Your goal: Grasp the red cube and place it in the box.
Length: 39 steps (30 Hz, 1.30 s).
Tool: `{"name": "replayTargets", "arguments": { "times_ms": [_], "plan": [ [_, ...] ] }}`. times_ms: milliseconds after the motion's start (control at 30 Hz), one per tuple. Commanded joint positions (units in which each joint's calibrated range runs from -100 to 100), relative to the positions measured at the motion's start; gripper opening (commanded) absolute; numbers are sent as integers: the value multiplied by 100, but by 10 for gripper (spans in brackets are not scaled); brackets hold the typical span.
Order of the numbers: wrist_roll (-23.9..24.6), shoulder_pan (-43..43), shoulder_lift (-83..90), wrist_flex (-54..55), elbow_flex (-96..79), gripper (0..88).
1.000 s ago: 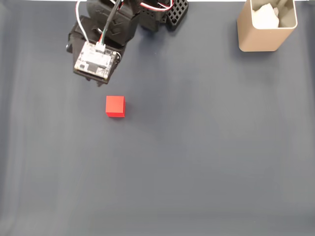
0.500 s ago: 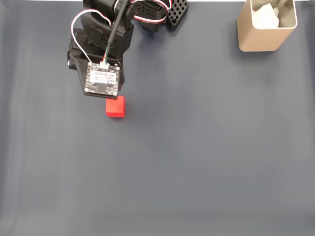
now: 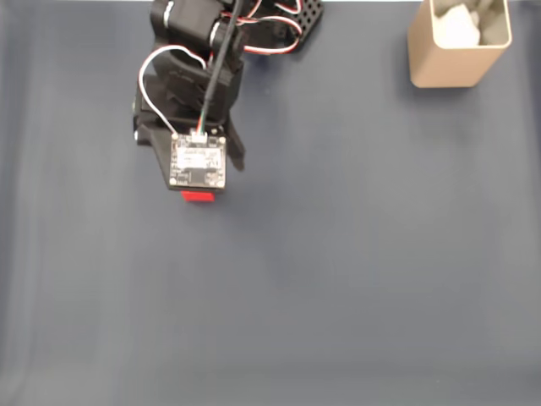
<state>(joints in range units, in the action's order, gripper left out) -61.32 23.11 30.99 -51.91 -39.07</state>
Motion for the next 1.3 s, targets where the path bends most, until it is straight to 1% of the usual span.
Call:
{"name": "replayTargets", "arguments": {
  "times_ms": [0,367,600,1067,1267],
  "plan": [
    [117,-78,-100,246,325,389],
    [249,-92,-740,952,297,408],
    [274,-85,-939,1067,243,409],
    [225,-100,-887,1674,-660,411],
    [225,-64,-732,1773,-1043,411]
  ]
}}
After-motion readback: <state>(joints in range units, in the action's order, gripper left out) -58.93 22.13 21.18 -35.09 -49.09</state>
